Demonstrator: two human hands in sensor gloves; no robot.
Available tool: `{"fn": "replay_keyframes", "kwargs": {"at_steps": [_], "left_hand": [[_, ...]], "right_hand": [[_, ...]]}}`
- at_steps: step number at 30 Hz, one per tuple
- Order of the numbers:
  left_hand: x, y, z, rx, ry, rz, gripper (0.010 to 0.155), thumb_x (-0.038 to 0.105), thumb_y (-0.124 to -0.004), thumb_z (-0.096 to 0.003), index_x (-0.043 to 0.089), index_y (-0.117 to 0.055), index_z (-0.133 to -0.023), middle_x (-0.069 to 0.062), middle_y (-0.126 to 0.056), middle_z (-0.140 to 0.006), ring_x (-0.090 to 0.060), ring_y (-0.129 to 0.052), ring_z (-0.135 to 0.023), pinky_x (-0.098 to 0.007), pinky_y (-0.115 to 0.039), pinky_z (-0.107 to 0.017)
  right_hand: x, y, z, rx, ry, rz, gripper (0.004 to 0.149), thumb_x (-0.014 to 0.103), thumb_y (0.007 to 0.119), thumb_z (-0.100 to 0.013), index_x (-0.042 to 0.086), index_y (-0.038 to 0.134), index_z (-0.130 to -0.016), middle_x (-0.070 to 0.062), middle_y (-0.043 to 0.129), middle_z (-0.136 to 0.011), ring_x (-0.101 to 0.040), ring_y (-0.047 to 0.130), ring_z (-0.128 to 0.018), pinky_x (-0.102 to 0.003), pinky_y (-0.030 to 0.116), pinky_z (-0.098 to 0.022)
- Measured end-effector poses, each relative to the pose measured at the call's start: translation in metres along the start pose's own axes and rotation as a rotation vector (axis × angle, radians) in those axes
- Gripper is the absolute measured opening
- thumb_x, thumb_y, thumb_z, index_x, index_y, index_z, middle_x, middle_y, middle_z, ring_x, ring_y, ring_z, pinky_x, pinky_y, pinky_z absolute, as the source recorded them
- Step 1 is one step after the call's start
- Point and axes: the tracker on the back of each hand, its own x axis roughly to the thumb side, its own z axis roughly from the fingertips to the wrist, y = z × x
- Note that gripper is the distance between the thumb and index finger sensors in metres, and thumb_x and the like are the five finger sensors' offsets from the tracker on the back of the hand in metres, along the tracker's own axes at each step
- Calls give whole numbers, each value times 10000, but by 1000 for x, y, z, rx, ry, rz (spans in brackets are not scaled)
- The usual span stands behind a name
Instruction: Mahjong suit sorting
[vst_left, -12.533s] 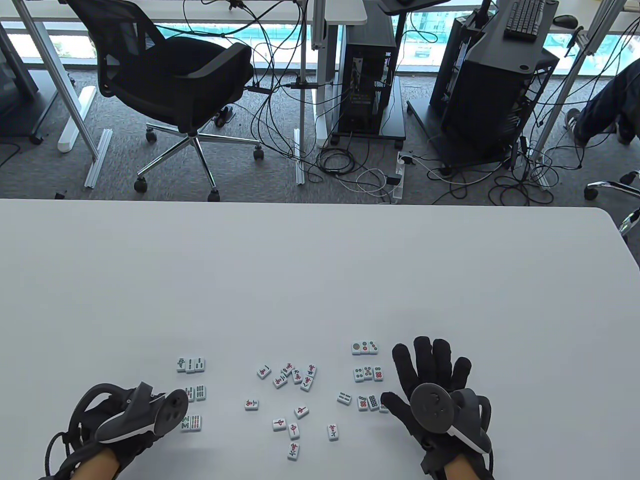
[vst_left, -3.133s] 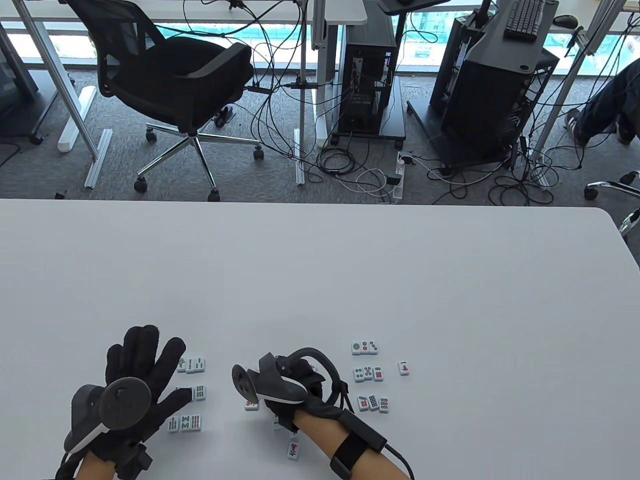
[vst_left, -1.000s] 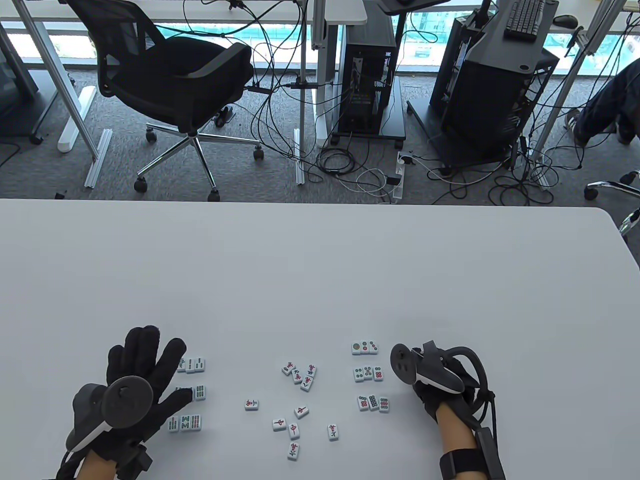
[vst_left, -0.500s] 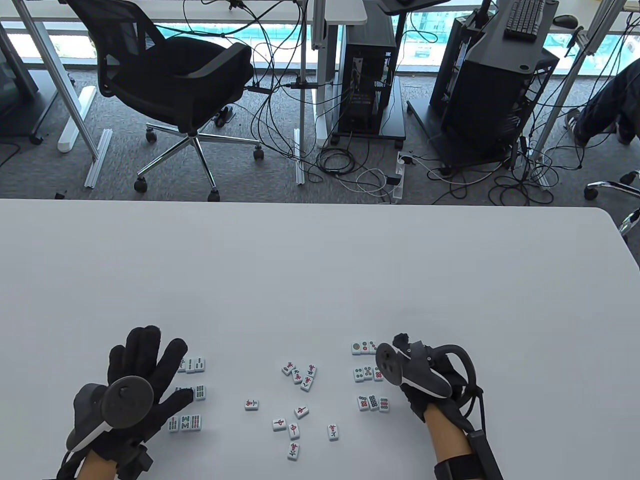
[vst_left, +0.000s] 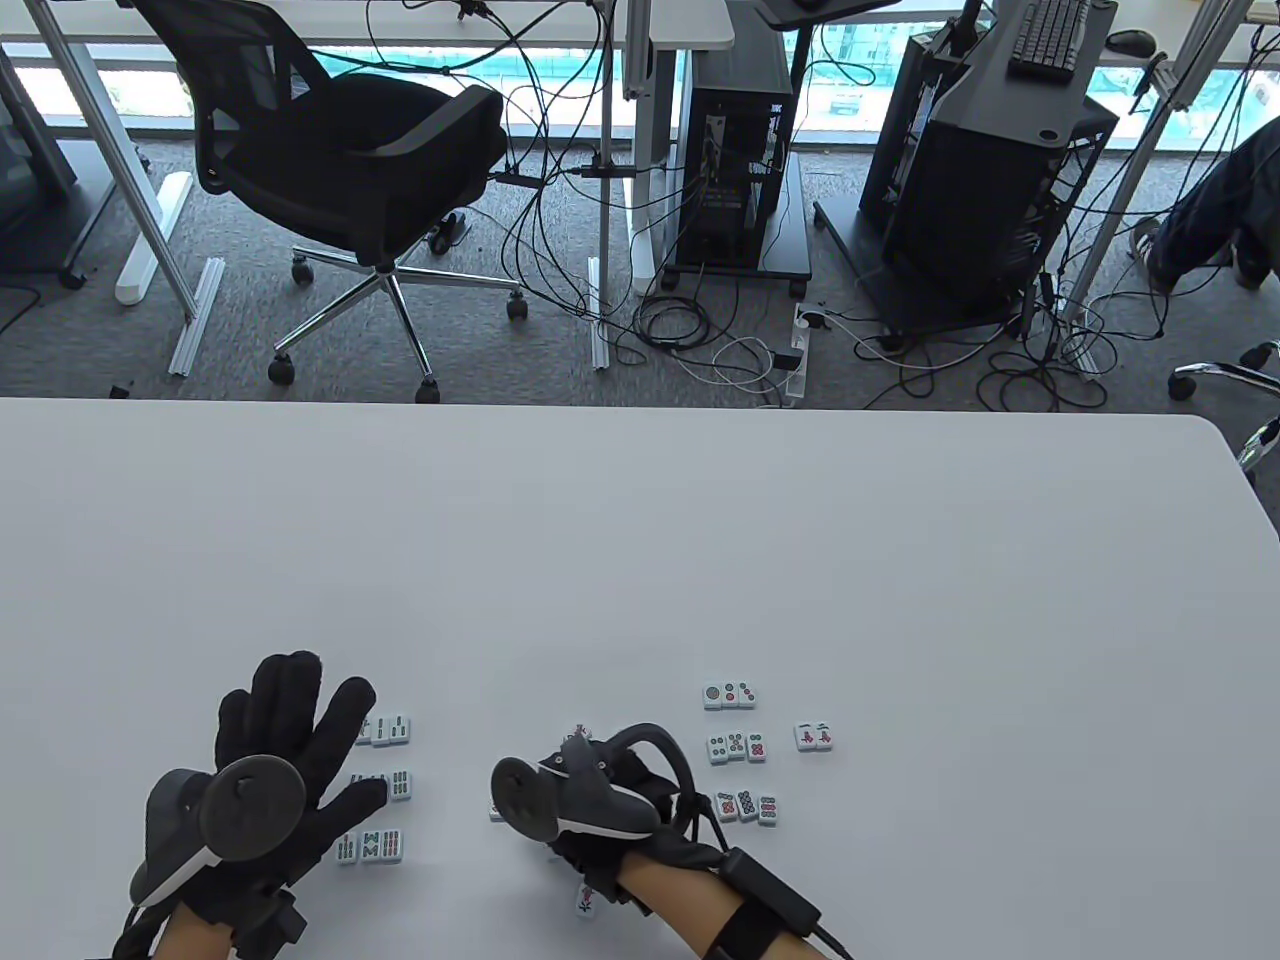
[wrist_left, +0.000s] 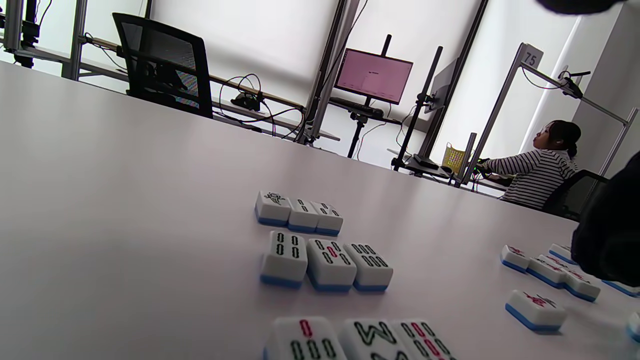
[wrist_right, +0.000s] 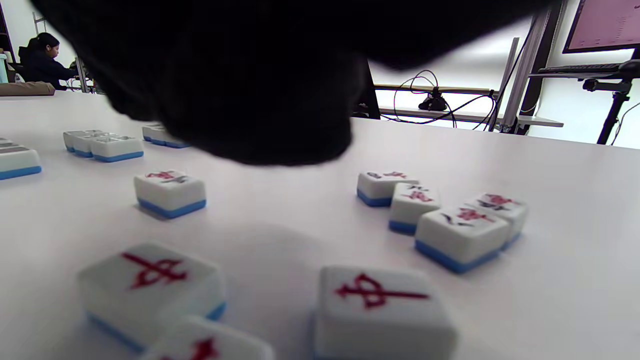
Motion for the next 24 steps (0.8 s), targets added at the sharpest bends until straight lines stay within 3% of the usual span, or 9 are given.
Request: {"fn": "replay_keyframes", "kwargs": {"at_steps": [9,13,18,24], "left_hand": [[0,0,1,1,1,3,828,735,-601,-380,446,-252,-1074,163,122,-1088,-162,101,-1100,-552,-34,-789],[-1,1,1,3,1,5,829,735,-601,-379,447,-253,-1074,164,122,-1088,-161,101,-1100,-552,-34,-790],[-1,0,1,0,2,2,828,734,-601,-380,445,-254,-1074,163,120,-1089,-162,100,-1100,-552,-34,-789],[-1,1,1,0,8,3,826,733,-602,-381,445,-256,-1074,162,119,-1090,-162,99,-1101,-552,-34,-789]], "right_hand": [[23,13,-31,114,111,67,582,541,738,-399,17,944,-547,0,980,-155,-77,851,77,-255,786,61],[29,18,-31,146,98,145,599,530,785,-378,4,918,-629,-1,982,-184,-77,856,55,-255,791,43],[31,18,-27,161,51,132,578,429,862,-353,-13,869,-725,-13,986,-240,-88,873,9,-267,804,6],[30,19,-19,176,-37,178,660,366,884,-346,113,711,-930,-32,980,-416,-119,911,-138,-289,830,-113]]}}
